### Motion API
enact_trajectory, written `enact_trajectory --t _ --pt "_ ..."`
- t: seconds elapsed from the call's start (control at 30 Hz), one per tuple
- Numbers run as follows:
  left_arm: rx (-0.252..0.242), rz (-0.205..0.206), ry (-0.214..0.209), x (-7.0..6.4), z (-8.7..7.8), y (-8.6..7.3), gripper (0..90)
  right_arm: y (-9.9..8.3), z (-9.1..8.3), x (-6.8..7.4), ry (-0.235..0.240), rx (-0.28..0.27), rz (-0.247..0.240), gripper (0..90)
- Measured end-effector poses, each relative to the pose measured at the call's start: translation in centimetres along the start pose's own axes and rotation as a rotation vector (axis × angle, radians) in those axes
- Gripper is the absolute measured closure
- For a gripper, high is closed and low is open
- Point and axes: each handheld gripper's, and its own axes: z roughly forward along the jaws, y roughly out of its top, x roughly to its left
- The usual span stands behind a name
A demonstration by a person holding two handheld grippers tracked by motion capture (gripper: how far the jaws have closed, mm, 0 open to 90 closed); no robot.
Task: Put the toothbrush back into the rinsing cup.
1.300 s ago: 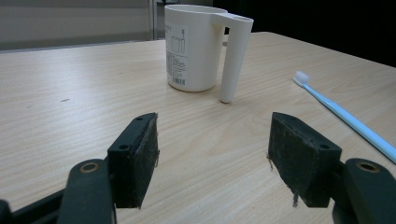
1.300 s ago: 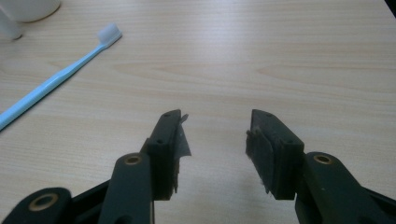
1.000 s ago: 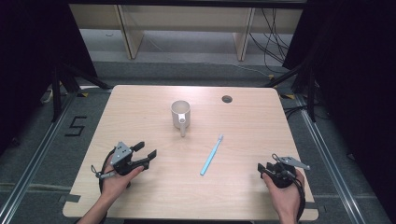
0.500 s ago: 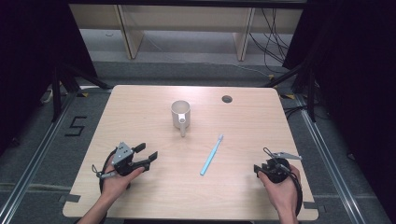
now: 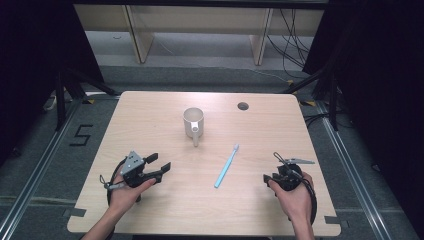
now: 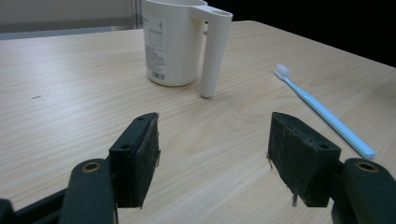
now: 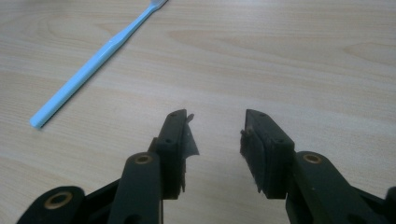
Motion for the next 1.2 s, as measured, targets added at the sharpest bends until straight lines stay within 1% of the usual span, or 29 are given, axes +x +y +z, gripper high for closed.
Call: enact_trajectory --t 0.03,0.07,0.1,0.13,0.17,0.2,0.27,0.3,0.33,0.37,0.4,0.47,0.5,0.57,0.6,0.63,0.7,0.73,0.77,0.8,0.83,0.87,0.9,0.93,0.97,1.0,1.03,1.13,1.2 --pt "-0.006 0.006 -0.011 -0.1 0.2 0.1 33.5 0.0 0.0 0.2 0.011 0.005 0.017 60.6" --pt "-0.001 0.009 -0.014 -0.2 0.3 0.2 33.5 0.1 0.1 0.2 0.006 -0.002 0.016 60.6" --pt "0.011 0.013 -0.014 -0.3 0.3 0.4 33.5 0.1 0.2 0.1 -0.010 0.006 0.002 60.6" --pt "0.016 0.012 -0.016 -0.4 0.4 0.6 33.5 0.2 0.1 0.1 0.000 0.009 -0.021 60.6" --pt "0.013 0.014 -0.023 -0.5 0.6 0.6 33.5 0.3 0.2 0.3 -0.010 0.024 0.002 60.6" --pt "0.026 0.017 -0.023 -0.6 0.7 0.8 33.6 0.4 0.2 0.3 -0.008 0.017 -0.015 60.6" --pt "0.035 0.021 -0.041 -0.9 1.0 1.0 33.8 0.5 0.2 0.5 -0.008 0.019 -0.015 60.6" --pt "0.052 0.032 -0.044 -1.2 1.1 1.2 34.0 0.6 0.2 0.6 -0.006 0.018 -0.011 60.6" --pt "0.054 0.042 -0.060 -1.4 1.4 1.4 34.2 0.6 0.2 0.5 -0.005 0.013 -0.036 60.6" --pt "0.064 0.048 -0.063 -1.6 1.5 1.5 34.3 0.6 0.2 0.5 0.001 0.018 -0.027 60.6" --pt "0.063 0.049 -0.075 -1.8 1.7 1.6 34.4 0.5 0.3 0.4 0.007 0.012 -0.044 60.5" --pt "0.077 0.060 -0.083 -2.2 1.9 1.7 34.9 0.5 0.3 0.6 0.010 0.025 -0.028 60.6" --pt "0.075 0.062 -0.093 -2.4 2.1 1.8 35.3 0.5 0.5 0.4 0.012 0.005 -0.062 60.5" --pt "0.082 0.062 -0.106 -2.8 2.3 1.9 35.5 0.5 0.4 0.4 0.005 0.012 -0.070 60.6" --pt "0.094 0.067 -0.109 -3.0 2.4 1.9 35.5 0.4 0.3 0.7 0.011 0.013 -0.038 60.6" --pt "0.096 0.063 -0.121 -3.2 2.6 2.0 35.6 0.5 0.2 0.7 0.005 0.020 -0.031 60.6" --pt "0.116 0.072 -0.131 -3.8 3.0 2.1 35.6 0.5 0.1 0.9 0.018 0.020 -0.016 60.7" --pt "0.119 0.073 -0.143 -4.0 3.2 2.2 35.6 0.5 0.2 1.1 0.021 0.017 0.015 60.7" --pt "0.125 0.073 -0.152 -4.3 3.5 2.3 35.6 0.5 0.2 0.9 0.002 0.013 -0.002 60.7" --pt "0.135 0.077 -0.157 -4.6 3.7 2.4 35.7 0.5 0.2 0.9 -0.005 0.018 -0.001 60.8" --pt "0.146 0.075 -0.169 -4.8 4.0 2.5 35.7 0.5 0.3 0.7 -0.001 0.003 -0.021 61.1" --pt "0.157 0.074 -0.182 -5.1 4.2 2.6 35.7 0.5 0.2 0.7 -0.002 0.002 -0.018 61.4" --pt "0.165 0.075 -0.195 -5.3 4.5 2.7 35.9 0.4 0.0 0.6 0.007 -0.005 -0.034 61.5" --pt "0.168 0.073 -0.207 -5.5 4.8 2.8 36.2 0.4 -0.1 0.4 -0.002 -0.002 -0.053 61.5" --pt "0.177 0.081 -0.207 -5.7 5.1 3.0 36.2 0.4 -0.1 0.3 0.006 -0.008 -0.058 61.5" --pt "0.189 0.089 -0.205 -5.9 5.3 3.3 36.2 0.4 -0.2 0.5 0.019 -0.016 -0.037 61.5" --pt "0.189 0.089 -0.205 -5.9 5.3 3.3 36.3 0.4 -0.2 0.2 -0.009 -0.007 -0.061 61.5" --pt "0.222 0.109 -0.217 -6.8 6.4 3.9 36.3 0.4 -0.3 0.4 -0.001 0.005 -0.037 61.4" --pt "0.236 0.120 -0.216 -7.1 6.8 4.1 36.2 0.4 -0.3 0.2 -0.002 -0.004 -0.055 61.4"
